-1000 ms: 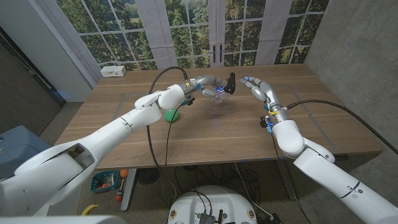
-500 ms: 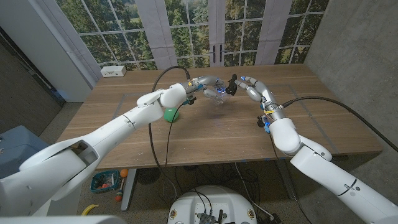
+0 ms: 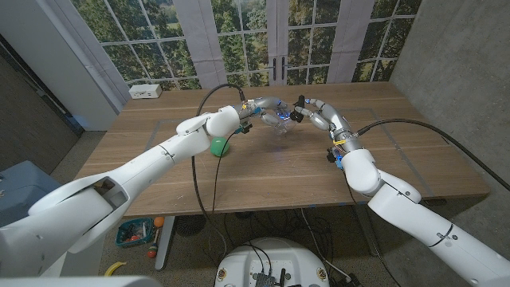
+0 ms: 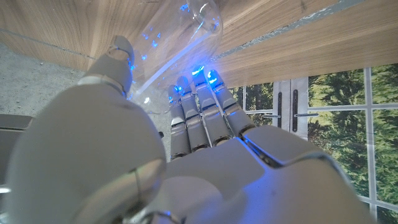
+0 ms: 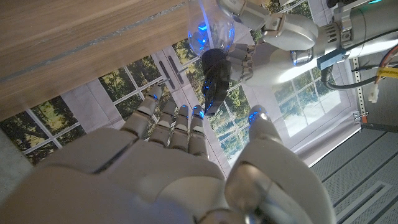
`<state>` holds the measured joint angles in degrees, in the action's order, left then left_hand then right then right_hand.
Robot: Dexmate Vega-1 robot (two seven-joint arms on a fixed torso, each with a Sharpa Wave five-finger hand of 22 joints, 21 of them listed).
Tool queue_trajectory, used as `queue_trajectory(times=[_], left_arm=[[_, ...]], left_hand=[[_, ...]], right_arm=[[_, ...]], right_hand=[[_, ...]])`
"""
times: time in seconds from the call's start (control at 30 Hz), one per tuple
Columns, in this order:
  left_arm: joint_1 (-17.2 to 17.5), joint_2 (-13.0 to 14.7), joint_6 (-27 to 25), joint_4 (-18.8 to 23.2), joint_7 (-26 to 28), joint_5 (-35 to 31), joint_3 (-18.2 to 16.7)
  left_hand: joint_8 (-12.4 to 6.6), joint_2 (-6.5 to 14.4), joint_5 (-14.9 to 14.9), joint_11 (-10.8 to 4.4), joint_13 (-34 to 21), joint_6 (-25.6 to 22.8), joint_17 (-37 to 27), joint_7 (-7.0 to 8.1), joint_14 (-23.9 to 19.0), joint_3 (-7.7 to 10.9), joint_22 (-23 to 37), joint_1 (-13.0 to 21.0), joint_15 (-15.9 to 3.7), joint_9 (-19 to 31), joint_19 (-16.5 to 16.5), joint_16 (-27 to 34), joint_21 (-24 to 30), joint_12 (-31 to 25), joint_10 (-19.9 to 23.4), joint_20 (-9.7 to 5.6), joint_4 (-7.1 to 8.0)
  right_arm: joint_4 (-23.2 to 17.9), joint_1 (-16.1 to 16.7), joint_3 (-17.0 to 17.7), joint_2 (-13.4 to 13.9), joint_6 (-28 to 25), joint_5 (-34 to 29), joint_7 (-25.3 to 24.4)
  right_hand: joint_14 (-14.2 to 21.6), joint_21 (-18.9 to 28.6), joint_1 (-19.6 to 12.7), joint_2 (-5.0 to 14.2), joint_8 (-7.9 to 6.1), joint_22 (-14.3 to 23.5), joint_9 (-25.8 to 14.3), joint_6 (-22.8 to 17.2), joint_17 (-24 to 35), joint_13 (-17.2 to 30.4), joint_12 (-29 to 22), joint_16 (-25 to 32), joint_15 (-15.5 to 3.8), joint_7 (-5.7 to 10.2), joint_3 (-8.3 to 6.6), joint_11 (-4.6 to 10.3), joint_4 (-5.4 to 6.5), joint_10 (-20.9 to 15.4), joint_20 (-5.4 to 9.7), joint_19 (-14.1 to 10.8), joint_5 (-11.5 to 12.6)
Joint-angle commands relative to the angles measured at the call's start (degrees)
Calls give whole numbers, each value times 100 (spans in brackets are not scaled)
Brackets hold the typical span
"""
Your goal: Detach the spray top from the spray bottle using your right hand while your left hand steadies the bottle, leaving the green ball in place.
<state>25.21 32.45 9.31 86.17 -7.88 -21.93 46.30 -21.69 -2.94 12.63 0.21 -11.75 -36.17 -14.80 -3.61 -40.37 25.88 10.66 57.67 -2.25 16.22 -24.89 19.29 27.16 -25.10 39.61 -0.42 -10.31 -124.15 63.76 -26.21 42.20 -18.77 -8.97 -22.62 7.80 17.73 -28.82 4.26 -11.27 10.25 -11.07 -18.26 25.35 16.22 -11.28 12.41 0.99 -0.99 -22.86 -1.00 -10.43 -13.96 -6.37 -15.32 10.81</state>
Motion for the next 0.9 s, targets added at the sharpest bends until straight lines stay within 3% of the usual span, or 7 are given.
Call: queue_trajectory(times=[0.03, 0.2, 0.33, 0.53, 0.57, 0.73, 0.9], left_arm=[[-74, -32, 50, -93, -90, 34, 44], [-97, -34, 69, -112, -135, 51, 56], [-106, -38, 65, -120, -158, 62, 58], [-115, -31, 65, -114, -186, 67, 63], [-115, -29, 58, -110, -195, 68, 64], [-121, -25, 34, -118, -231, 77, 69], [-138, -32, 28, -150, -252, 90, 75]], left_hand=[[-699, 1179, 27, -1126, -1614, -1096, -10, 558, -135, 33, 20, 1132, -1151, 366, -27, -13, 24, -259, 1644, -46, 18], [-703, 1180, 30, -1126, -1631, -1097, -10, 554, -137, 32, 20, 1134, -1153, 371, -25, -18, 27, -256, 1650, -44, 19], [-702, 1181, 31, -1126, -1643, -1089, -15, 544, -150, 26, 19, 1129, -1152, 375, -26, -14, 30, -253, 1653, -42, 23], [-703, 1188, 36, -1125, -1663, -1077, -8, 543, -140, 32, 19, 1125, -1143, 384, -21, -33, 33, -246, 1654, -41, 28], [-704, 1187, 36, -1125, -1668, -1078, -8, 541, -142, 29, 19, 1118, -1141, 385, -18, -33, 32, -245, 1653, -41, 32], [-701, 1191, 40, -1127, -1687, -1066, -6, 530, -145, 32, 18, 1114, -1147, 388, -17, -42, 36, -239, 1657, -39, 33], [-700, 1195, 44, -1125, -1704, -1054, -2, 529, -141, 37, 18, 1107, -1142, 395, -15, -55, 39, -227, 1646, -42, 36]], right_arm=[[-44, -250, -259, 42, -378, -238, 148], [-59, -320, -352, 34, -521, -364, 144], [-52, -340, -401, 28, -547, -472, 85], [-28, -355, -467, 4, -537, -631, -11], [-12, -342, -463, -9, -493, -642, -52], [20, -280, -448, -73, -380, -722, -228], [25, -176, -307, -129, -154, -527, -263]], right_hand=[[-37, -42, -251, -23, 29, 17, -8, 96, -11, -10, 19, -13, -9, 24, -46, 27, -41, 98, -44, -38, 26], [-59, -58, -442, -58, 18, 16, -7, 146, -35, -23, 17, -16, -22, 70, -96, 58, -55, 150, -34, -65, 23], [-10, -78, -861, -75, -32, 16, -5, 112, -81, -47, -12, 12, -66, 246, -228, 113, -68, 162, 9, -137, 37], [68, -130, -2160, 117, -134, 25, -6, -180, -176, -105, -77, 75, -292, 593, -689, 331, -77, 127, 235, -292, 291], [154, -129, -2483, 205, -161, 28, -9, -311, -181, -116, -99, 128, -396, 752, -791, 386, -75, 86, 323, -348, 395], [292, -105, -3203, 363, -234, 44, -22, -726, -148, -144, -162, 253, -615, 1001, -921, 600, -70, -80, 511, -488, 656], [406, -81, -4128, 488, -387, 81, -61, -1461, -50, -143, -232, 379, -854, 1269, -1071, 790, -85, -232, 679, -484, 960]])
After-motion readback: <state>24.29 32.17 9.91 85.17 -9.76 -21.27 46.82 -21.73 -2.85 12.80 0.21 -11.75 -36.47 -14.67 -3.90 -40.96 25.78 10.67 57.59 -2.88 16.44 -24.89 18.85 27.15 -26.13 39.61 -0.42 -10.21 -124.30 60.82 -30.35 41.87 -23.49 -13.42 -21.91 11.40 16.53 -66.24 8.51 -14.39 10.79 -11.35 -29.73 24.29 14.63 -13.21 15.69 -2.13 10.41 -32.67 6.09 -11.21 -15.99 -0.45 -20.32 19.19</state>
